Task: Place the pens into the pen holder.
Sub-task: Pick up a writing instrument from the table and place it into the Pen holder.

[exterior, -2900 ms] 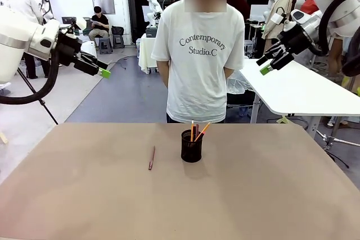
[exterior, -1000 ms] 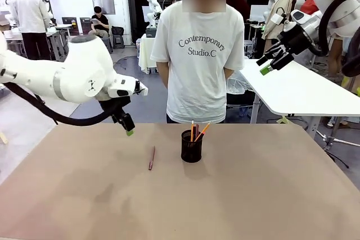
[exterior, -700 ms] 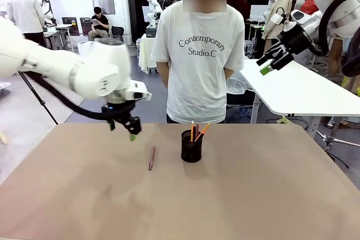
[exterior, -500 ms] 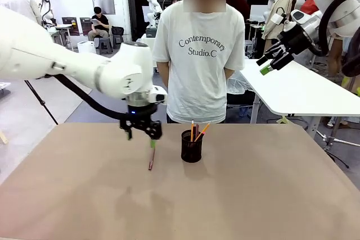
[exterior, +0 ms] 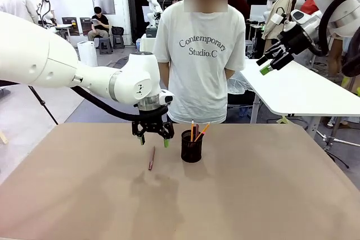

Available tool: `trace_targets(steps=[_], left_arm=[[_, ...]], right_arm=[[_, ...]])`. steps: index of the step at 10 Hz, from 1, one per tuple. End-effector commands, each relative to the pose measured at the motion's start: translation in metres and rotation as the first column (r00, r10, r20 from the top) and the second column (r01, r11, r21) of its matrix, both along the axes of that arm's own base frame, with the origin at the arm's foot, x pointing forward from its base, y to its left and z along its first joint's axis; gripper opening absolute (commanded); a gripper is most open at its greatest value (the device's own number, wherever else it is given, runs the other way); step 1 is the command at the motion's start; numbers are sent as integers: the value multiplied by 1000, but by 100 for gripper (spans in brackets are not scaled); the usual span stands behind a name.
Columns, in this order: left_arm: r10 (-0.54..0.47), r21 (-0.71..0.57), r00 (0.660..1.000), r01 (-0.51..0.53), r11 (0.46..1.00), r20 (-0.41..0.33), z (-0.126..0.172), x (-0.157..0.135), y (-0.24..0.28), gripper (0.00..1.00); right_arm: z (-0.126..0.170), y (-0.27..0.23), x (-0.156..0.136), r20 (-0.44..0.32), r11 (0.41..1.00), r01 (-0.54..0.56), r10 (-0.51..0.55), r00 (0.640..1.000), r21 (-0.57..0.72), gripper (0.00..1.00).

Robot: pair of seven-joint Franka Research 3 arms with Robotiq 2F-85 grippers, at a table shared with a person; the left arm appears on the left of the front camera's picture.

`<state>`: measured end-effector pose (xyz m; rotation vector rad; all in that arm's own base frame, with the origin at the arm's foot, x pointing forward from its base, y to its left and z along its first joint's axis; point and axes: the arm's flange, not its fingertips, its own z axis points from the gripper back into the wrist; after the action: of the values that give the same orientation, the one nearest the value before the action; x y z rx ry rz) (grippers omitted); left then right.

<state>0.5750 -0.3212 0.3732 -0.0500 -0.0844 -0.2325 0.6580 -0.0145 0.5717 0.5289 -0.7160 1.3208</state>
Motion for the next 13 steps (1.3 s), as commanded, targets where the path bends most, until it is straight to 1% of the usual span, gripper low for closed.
trace_targets(steps=[1, 3, 4, 5, 7, 8, 9, 10, 12, 13], left_arm=[[73, 53, 997, -75, 996, 30, -15, 3, 0, 100], [95, 92, 995, -98, 991, 35, -26, 10, 2, 100], [-19, 52, 999, 17, 998, 31, -19, 7, 9, 100], [69, 56, 997, -70, 996, 20, -25, 7, 5, 100], [69, 56, 997, -70, 996, 20, -25, 7, 5, 100], [49, 62, 999, -50, 997, 19, -28, 8, 4, 100], [179, 87, 983, -183, 979, 49, -33, 10, 1, 100], [195, 75, 981, -196, 978, 23, -43, 18, 0, 100], [254, 70, 967, -254, 965, 12, -55, 29, 1, 100], [264, 63, 964, -264, 963, -1, -62, 33, 1, 100]], right_arm=[[2, 0, 0, 18, 1000, -3, 3, 1000, -9, 100], [2, 0, 0, 18, 1000, -3, 3, 1000, -9, 100], [2, 0, 0, 18, 1000, -3, 3, 1000, -9, 100], [2, 0, 0, 18, 1000, -3, 3, 1000, -9, 100], [2, 0, 0, 18, 1000, -3, 3, 1000, -9, 100], [2, 0, 0, 18, 1000, -3, 3, 1000, -9, 100], [2, 0, 0, 18, 1000, -3, 3, 1000, -9, 100], [2, 0, 0, 18, 1000, -3, 3, 1000, -9, 100], [2, 0, 0, 18, 1000, -3, 3, 1000, -9, 100], [2, 0, 0, 18, 1000, -3, 3, 1000, -9, 100]])
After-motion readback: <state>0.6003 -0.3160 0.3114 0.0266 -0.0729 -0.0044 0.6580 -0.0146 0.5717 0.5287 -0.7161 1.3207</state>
